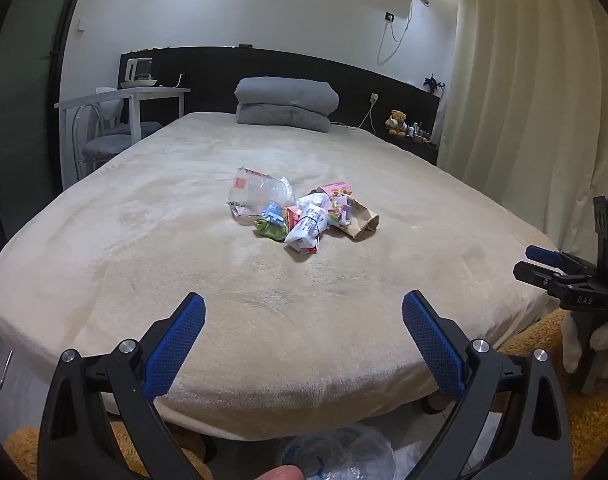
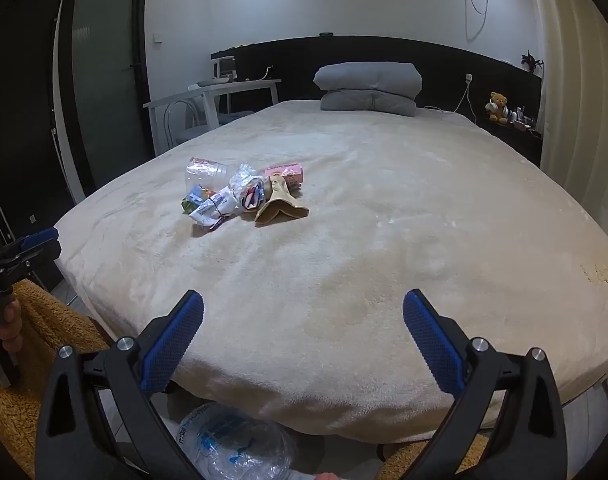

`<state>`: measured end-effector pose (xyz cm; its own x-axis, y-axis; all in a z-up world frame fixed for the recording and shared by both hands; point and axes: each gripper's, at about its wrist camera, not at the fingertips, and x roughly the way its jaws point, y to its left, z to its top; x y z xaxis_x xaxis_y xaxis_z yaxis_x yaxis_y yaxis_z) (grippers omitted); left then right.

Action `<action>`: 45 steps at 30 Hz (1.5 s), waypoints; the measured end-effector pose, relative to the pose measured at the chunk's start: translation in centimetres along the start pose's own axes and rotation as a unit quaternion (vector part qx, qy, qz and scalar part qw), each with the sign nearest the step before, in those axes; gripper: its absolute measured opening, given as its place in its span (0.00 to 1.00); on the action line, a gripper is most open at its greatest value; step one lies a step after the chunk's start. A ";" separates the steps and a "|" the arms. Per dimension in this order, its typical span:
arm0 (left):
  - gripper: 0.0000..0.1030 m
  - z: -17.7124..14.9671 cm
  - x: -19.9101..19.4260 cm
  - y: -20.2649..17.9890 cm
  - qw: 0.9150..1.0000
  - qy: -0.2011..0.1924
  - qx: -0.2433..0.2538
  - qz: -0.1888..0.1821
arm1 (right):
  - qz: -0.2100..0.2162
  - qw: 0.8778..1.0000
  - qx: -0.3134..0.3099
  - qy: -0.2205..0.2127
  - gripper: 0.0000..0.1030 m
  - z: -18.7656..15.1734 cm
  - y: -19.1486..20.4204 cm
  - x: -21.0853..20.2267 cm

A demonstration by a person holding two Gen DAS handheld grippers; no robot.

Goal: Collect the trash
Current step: 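Move both tools toward the trash pile on the bed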

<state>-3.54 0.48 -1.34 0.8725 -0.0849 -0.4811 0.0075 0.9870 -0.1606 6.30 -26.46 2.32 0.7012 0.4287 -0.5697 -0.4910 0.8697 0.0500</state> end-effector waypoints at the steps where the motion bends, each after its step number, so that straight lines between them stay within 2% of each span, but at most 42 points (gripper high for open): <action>1: 0.94 0.0 0.0 0.0 1.000 0.002 -0.005 -0.006 | 0.004 1.000 -0.001 0.000 0.96 0.0 0.2 0.2; 18: 0.94 0.0 0.3 -2.4 0.999 -0.001 0.029 -0.021 | 0.021 1.000 -0.008 -0.013 0.96 0.1 0.5 -0.5; 27: 0.94 0.3 0.7 -2.3 0.999 0.004 0.020 -0.026 | 0.029 1.000 -0.009 -0.006 0.96 0.2 0.3 -0.6; 34: 0.94 0.3 0.7 -2.6 0.999 0.005 0.024 -0.032 | 0.035 0.999 -0.007 -0.039 0.96 0.2 0.6 -0.9; 37: 0.94 0.4 0.9 -2.6 0.999 0.008 0.022 -0.040 | 0.023 0.999 -0.023 -0.028 0.96 0.2 0.8 -0.6; 39: 0.94 0.6 0.9 -2.6 0.999 0.010 0.020 -0.044 | 0.037 0.999 -0.010 -0.027 0.96 0.3 0.5 -0.7; 41: 0.94 0.8 1.0 -2.3 0.999 0.010 0.014 -0.045 | 0.041 0.999 0.001 -0.018 0.96 0.4 0.3 -0.5; 45: 0.94 1.4 1.3 -1.5 0.998 0.008 -0.017 -0.054 | 0.044 0.999 0.007 -0.027 0.96 0.9 0.2 -0.4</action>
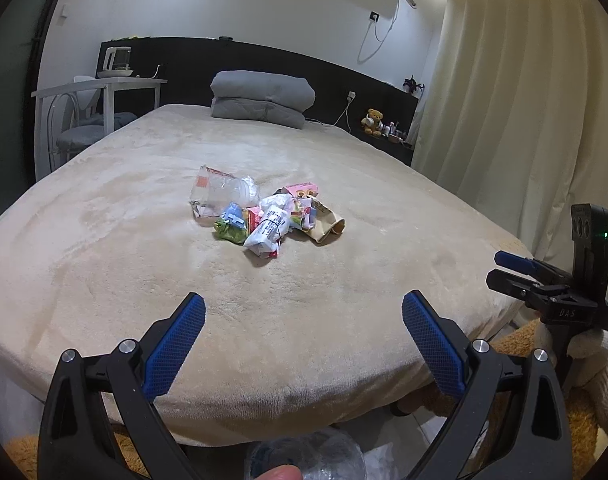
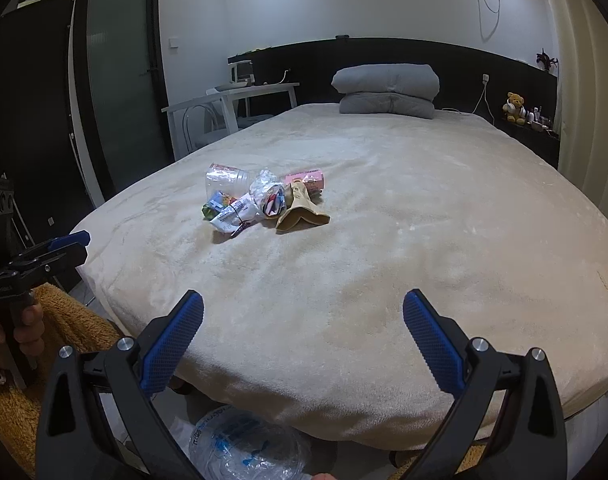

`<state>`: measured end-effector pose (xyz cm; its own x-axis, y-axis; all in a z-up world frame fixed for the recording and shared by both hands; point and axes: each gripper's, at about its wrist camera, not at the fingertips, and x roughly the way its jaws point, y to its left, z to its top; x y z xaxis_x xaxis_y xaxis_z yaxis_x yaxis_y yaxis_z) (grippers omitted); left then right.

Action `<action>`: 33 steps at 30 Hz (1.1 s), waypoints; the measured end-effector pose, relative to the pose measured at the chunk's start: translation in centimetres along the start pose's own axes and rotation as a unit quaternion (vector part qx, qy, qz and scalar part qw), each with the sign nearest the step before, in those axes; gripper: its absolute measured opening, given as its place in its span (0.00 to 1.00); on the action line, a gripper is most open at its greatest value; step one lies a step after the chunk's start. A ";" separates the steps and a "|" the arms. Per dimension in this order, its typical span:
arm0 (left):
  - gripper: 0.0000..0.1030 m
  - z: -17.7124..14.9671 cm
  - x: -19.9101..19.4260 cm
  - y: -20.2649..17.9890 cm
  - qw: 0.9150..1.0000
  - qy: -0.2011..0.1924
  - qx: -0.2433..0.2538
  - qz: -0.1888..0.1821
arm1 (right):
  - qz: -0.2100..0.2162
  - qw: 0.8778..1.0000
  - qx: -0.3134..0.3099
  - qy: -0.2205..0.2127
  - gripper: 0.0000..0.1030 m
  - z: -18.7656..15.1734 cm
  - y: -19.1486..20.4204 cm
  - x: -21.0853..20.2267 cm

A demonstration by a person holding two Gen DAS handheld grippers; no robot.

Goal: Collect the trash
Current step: 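Move both tools toward the trash pile on the bed, then grasp the clear red-printed cup with left tool while right tool grasps the paper bag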

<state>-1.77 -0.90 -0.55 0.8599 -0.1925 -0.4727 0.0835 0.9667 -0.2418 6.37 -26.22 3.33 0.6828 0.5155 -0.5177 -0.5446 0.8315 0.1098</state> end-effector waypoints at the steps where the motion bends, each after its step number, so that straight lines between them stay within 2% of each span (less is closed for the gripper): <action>1: 0.94 0.1 0.1 0.2 1.000 0.000 -0.008 0.000 | -0.003 1.000 -0.002 -0.004 0.96 0.2 0.0 0.1; 5: 0.94 0.8 0.9 0.5 1.000 -0.001 -0.026 0.003 | -0.003 1.000 0.002 0.009 0.96 1.1 -0.2 0.9; 8: 0.94 1.8 1.5 0.4 1.000 0.000 -0.019 0.009 | 0.004 1.000 0.001 0.020 0.96 2.1 -0.4 2.0; 14: 0.94 4.3 3.2 0.8 1.000 0.011 -0.019 0.005 | 0.047 0.997 0.036 0.044 0.96 4.2 -1.9 4.6; 19: 0.94 6.8 5.3 1.1 0.999 0.017 0.016 0.027 | 0.068 0.995 0.031 0.070 0.96 6.0 -2.1 7.7; 25: 0.94 9.3 8.7 3.3 0.998 0.031 0.020 0.055 | 0.079 0.992 0.033 0.094 0.96 7.3 -2.7 11.7; 30: 0.94 11.1 12.8 5.5 0.995 0.057 0.025 0.076 | 0.082 0.989 0.031 0.119 0.96 8.2 -3.5 15.7; 33: 0.94 12.2 15.1 6.5 0.992 0.069 0.029 0.101 | 0.085 0.986 0.037 0.137 0.96 8.6 -4.1 18.3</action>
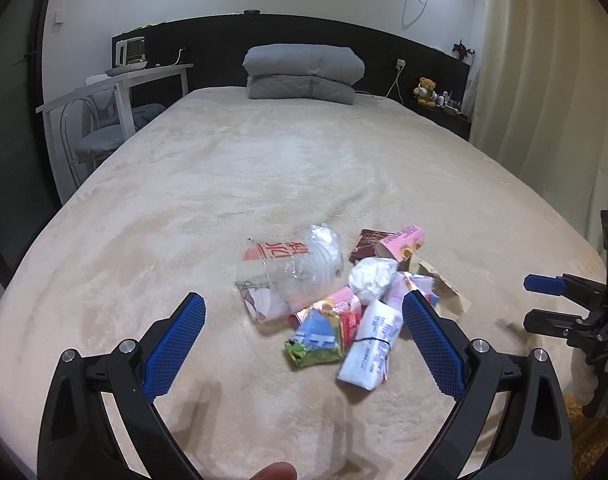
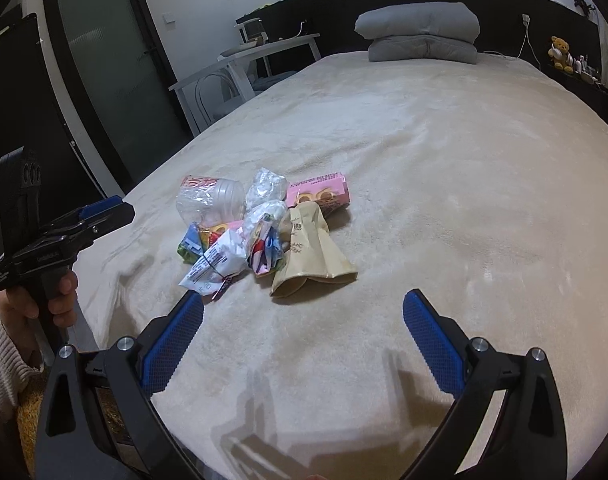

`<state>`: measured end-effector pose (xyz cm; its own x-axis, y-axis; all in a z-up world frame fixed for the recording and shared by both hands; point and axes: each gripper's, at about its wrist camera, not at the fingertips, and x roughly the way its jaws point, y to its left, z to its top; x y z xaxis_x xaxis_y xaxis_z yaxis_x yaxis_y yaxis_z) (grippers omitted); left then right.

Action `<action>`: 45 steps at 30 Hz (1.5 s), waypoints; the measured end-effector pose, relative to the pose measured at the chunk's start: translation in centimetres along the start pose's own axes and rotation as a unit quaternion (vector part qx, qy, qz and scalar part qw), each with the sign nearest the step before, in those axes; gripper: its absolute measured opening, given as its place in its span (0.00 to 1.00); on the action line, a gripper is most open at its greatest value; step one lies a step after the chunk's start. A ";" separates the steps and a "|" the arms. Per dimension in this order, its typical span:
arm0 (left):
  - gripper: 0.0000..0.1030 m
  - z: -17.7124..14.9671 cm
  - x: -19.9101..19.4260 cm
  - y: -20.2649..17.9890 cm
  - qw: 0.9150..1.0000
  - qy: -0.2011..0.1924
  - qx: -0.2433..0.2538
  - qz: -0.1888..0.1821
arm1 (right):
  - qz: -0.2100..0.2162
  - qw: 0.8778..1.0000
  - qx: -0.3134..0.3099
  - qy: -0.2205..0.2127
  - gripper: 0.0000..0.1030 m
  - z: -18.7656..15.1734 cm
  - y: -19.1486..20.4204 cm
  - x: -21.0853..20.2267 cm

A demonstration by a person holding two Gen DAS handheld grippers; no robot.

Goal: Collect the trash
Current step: 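Grasp the clear red-printed cup with left tool while right tool grasps the paper bag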

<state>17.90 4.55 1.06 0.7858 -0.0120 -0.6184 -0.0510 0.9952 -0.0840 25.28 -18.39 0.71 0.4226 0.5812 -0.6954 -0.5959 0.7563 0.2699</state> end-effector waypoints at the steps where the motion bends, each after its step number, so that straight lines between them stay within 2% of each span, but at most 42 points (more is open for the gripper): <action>1: 0.94 0.5 0.8 0.1 1.000 0.006 0.000 0.002 | 0.002 1.000 0.001 0.004 0.96 0.4 -0.3 0.7; 8: 0.94 2.1 5.8 0.9 0.999 0.035 -0.005 0.031 | 0.005 0.999 -0.010 0.045 0.93 1.9 -2.1 5.4; 14: 0.94 3.1 8.6 0.6 0.996 0.065 -0.007 0.055 | 0.020 0.998 -0.020 0.063 0.93 2.6 -2.6 7.5; 16: 0.94 3.2 9.6 0.4 0.995 0.077 -0.005 0.057 | 0.022 0.997 -0.022 0.070 0.89 3.0 -2.6 8.5; 18: 0.94 3.4 10.4 0.1 0.994 0.088 -0.003 0.064 | 0.022 0.996 -0.026 0.077 0.75 3.2 -2.5 9.2; 25: 0.94 3.2 12.2 -0.2 0.988 0.125 -0.004 0.086 | 0.047 0.994 -0.019 0.097 0.75 3.8 -2.1 11.3; 27: 0.93 3.0 12.6 0.2 0.988 0.131 -0.012 0.079 | 0.046 0.993 -0.021 0.104 0.63 3.8 -1.9 11.7; 29: 0.89 2.9 12.7 0.5 0.988 0.131 -0.016 0.077 | 0.043 0.993 -0.020 0.109 0.54 3.8 -1.9 12.0; 31: 0.80 2.7 12.7 0.5 0.988 0.135 -0.013 0.076 | 0.040 0.993 -0.023 0.106 0.53 3.7 -1.7 11.9; 35: 0.75 2.7 12.3 0.2 0.989 0.127 -0.006 0.070 | 0.032 0.994 -0.023 0.100 0.50 3.5 -1.6 11.2; 40: 0.74 2.8 11.0 -0.3 0.992 0.103 0.003 0.066 | 0.016 0.996 -0.023 0.085 0.44 3.2 -1.6 9.6; 42: 0.74 2.9 10.2 -0.3 0.994 0.091 0.001 0.062 | 0.010 0.997 -0.019 0.078 0.36 3.1 -1.7 8.7; 43: 0.73 3.0 9.8 -0.3 0.995 0.085 -0.003 0.055 | 0.010 0.997 -0.015 0.075 0.36 3.1 -1.8 8.3; 44: 0.73 3.1 9.4 -0.3 0.996 0.079 -0.006 0.052 | 0.010 0.997 -0.011 0.072 0.20 3.0 -1.9 7.9; 45: 0.73 3.1 9.0 -0.2 0.996 0.073 -0.007 0.051 | 0.008 0.998 -0.005 0.068 0.20 2.9 -2.0 7.5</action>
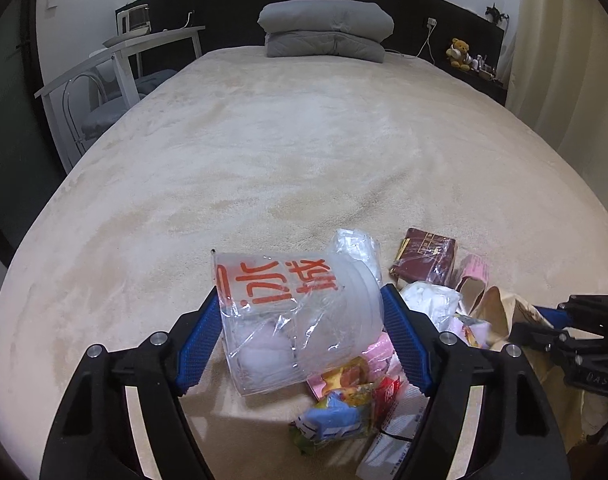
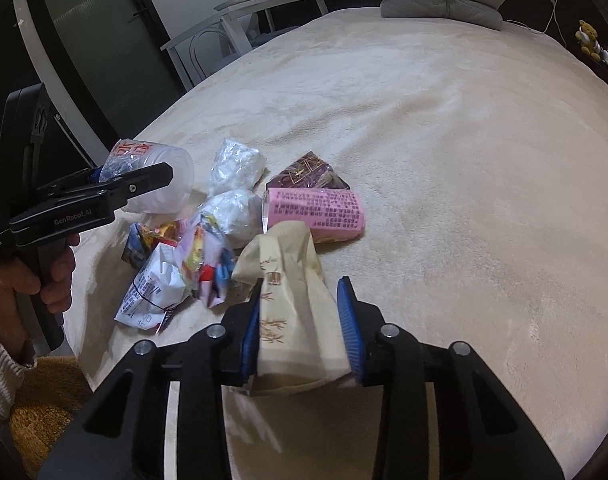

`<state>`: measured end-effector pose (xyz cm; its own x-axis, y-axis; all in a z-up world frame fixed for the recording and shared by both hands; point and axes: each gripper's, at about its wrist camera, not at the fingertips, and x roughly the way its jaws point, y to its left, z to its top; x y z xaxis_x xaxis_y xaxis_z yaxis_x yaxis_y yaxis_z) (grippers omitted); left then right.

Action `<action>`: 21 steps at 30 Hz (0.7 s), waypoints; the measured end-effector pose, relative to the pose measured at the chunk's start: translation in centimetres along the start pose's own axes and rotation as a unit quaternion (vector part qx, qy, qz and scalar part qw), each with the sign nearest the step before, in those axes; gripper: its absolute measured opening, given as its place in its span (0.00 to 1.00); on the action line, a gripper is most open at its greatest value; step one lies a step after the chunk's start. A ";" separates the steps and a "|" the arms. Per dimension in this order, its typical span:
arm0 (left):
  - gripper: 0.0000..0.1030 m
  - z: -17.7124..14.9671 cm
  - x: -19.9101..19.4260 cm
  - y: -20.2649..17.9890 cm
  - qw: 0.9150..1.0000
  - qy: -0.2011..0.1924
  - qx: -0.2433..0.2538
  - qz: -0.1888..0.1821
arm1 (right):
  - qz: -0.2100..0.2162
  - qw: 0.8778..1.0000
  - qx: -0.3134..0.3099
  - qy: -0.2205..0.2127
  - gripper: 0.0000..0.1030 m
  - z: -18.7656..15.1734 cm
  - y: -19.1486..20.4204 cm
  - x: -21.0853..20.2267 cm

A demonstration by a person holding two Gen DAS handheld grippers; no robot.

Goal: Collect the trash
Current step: 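Grasp the clear red-printed cup with left tool while right tool grasps the paper bag, then carry the cup and paper bag down toward the clear bin beside the bed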

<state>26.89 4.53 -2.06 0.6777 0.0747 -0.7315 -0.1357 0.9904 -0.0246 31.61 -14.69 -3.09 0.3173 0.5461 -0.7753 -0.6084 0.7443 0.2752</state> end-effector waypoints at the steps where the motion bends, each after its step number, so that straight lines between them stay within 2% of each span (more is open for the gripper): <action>1: 0.73 0.0 -0.4 0.1 1.000 -0.007 -0.002 -0.002 | -0.001 1.000 0.004 -0.001 0.20 -0.1 0.0 -0.2; 10: 0.73 -1.0 -4.7 0.3 0.998 -0.054 -0.021 -0.033 | -0.020 1.000 -0.001 -0.019 0.18 -2.0 0.9 -2.8; 21: 0.72 -3.3 -10.5 -0.2 0.991 -0.106 -0.020 -0.081 | -0.022 0.997 0.014 -0.077 0.18 -5.2 2.5 -8.7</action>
<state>17.42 3.13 3.41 0.8288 -0.0590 -0.5565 -0.0377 0.9863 -0.1608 23.57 -19.60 1.42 0.4524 0.5641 -0.6908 -0.5722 0.7777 0.2603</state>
